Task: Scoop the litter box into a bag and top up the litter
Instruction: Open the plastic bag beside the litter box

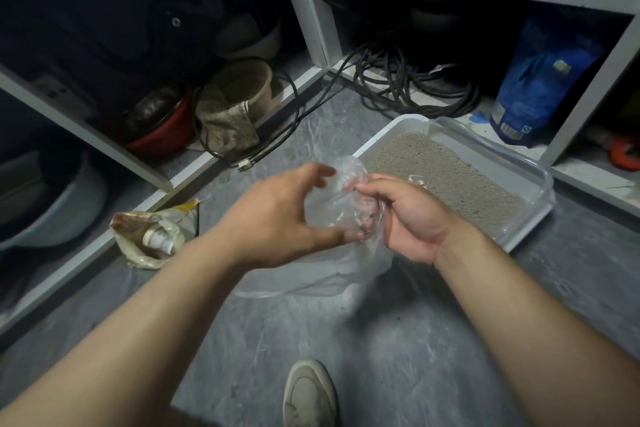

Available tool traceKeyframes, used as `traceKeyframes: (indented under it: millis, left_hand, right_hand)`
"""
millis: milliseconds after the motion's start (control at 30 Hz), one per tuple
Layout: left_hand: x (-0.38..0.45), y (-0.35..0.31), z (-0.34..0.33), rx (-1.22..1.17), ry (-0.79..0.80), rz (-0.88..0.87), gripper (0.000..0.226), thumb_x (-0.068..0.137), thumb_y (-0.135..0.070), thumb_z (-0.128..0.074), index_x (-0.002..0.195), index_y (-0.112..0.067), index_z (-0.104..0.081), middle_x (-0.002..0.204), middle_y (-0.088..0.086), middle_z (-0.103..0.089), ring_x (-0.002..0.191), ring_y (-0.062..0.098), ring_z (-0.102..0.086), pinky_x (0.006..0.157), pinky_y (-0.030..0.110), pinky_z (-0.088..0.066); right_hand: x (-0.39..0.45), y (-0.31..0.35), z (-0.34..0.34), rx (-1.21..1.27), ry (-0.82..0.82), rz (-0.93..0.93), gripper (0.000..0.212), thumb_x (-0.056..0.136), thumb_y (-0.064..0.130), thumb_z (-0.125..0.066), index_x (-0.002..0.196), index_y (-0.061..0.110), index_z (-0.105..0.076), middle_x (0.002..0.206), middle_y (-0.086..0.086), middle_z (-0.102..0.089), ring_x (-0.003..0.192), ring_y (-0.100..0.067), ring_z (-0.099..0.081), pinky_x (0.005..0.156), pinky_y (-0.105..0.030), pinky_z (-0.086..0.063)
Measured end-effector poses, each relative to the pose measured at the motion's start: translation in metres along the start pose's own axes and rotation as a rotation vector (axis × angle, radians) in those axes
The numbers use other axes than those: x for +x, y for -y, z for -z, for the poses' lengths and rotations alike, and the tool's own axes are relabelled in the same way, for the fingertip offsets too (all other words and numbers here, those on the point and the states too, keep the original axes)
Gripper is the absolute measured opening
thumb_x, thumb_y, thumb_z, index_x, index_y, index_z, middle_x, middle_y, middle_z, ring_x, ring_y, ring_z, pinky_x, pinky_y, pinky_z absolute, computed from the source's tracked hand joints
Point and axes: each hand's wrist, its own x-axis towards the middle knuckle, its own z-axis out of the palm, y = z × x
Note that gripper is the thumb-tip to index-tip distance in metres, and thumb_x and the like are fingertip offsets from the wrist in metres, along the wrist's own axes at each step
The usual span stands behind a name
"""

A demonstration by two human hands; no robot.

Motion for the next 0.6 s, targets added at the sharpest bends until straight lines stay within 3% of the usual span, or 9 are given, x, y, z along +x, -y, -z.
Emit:
traceKeyframes:
  millis: [100, 200, 233, 300, 367, 433, 500, 600]
  left_hand:
    - [0.011, 0.014, -0.01, 0.08, -0.153, 0.033, 0.032, 0.084, -0.011, -0.068, 0.114, -0.024, -0.07, 0.104, -0.006, -0.077, 0.1, 0.022, -0.072, 0.084, 0.037, -0.057]
    - [0.013, 0.02, -0.004, 0.065, -0.303, 0.132, 0.035, 0.081, 0.001, -0.054, 0.099, -0.021, -0.074, 0.1, -0.002, -0.078, 0.093, 0.024, -0.073, 0.078, 0.038, -0.059]
    - [0.014, 0.021, -0.001, 0.064, -0.332, 0.172, 0.035, 0.083, 0.001, -0.051, 0.099, -0.021, -0.074, 0.102, 0.0, -0.077, 0.094, 0.025, -0.071, 0.078, 0.035, -0.057]
    - [0.016, 0.026, -0.001, 0.065, -0.364, 0.239, 0.038, 0.085, 0.002, -0.046, 0.1, -0.019, -0.074, 0.107, 0.004, -0.073, 0.1, 0.026, -0.067, 0.079, 0.031, -0.05]
    - [0.016, 0.029, 0.0, 0.045, -0.387, 0.277, 0.04, 0.084, 0.004, -0.042, 0.1, -0.017, -0.073, 0.11, 0.007, -0.069, 0.103, 0.027, -0.062, 0.081, 0.031, -0.045]
    - [0.015, 0.03, 0.003, -0.002, -0.401, 0.336, 0.038, 0.085, 0.004, -0.041, 0.1, -0.015, -0.071, 0.105, 0.005, -0.067, 0.098, 0.024, -0.059, 0.08, 0.03, -0.041]
    - [0.014, 0.03, 0.006, -0.033, -0.434, 0.376, 0.028, 0.09, -0.001, -0.045, 0.093, -0.015, -0.069, 0.091, 0.001, -0.064, 0.087, 0.021, -0.056, 0.074, 0.029, -0.038]
    - [0.012, 0.028, 0.013, -0.054, -0.481, 0.37, 0.022, 0.094, -0.011, -0.048, 0.083, -0.015, -0.067, 0.078, 0.0, -0.064, 0.077, 0.023, -0.059, 0.067, 0.033, -0.042]
  right_hand:
    - [0.0, -0.003, -0.003, -0.05, -0.05, -0.002, 0.026, 0.093, 0.008, -0.061, 0.118, 0.012, -0.054, 0.082, -0.015, -0.049, 0.058, -0.021, -0.047, 0.049, -0.027, -0.042]
    - [-0.001, -0.002, -0.004, -0.361, -0.227, 0.088, 0.027, 0.092, 0.008, -0.067, 0.115, 0.014, -0.055, 0.081, 0.0, -0.055, 0.055, -0.011, -0.045, 0.047, -0.024, -0.036]
    - [0.0, -0.001, -0.002, -0.518, -0.289, 0.131, 0.03, 0.09, 0.01, -0.07, 0.115, 0.017, -0.056, 0.088, 0.0, -0.057, 0.061, -0.012, -0.05, 0.051, -0.027, -0.042]
    - [0.003, -0.001, 0.003, -0.886, -0.442, 0.214, 0.034, 0.086, 0.02, -0.074, 0.116, 0.023, -0.058, 0.106, 0.002, -0.061, 0.085, -0.016, -0.062, 0.075, -0.036, -0.053]
    - [0.003, -0.002, 0.005, -1.159, -0.608, 0.289, 0.034, 0.085, 0.027, -0.072, 0.116, 0.024, -0.058, 0.117, 0.001, -0.057, 0.104, -0.02, -0.06, 0.095, -0.037, -0.049]
    - [0.001, -0.003, 0.004, -1.194, -0.707, 0.426, 0.03, 0.085, 0.027, -0.071, 0.112, 0.024, -0.059, 0.117, -0.001, -0.052, 0.105, -0.023, -0.058, 0.099, -0.037, -0.045]
    - [0.002, -0.004, 0.001, -1.128, -0.701, 0.524, 0.019, 0.084, 0.024, -0.072, 0.101, 0.026, -0.063, 0.107, 0.002, -0.057, 0.09, -0.019, -0.061, 0.09, -0.034, -0.049]
    - [0.002, -0.004, -0.005, -0.74, -0.54, 0.428, 0.005, 0.088, 0.02, -0.071, 0.083, 0.021, -0.071, 0.08, 0.008, -0.069, 0.074, -0.014, -0.062, 0.071, -0.033, -0.048]
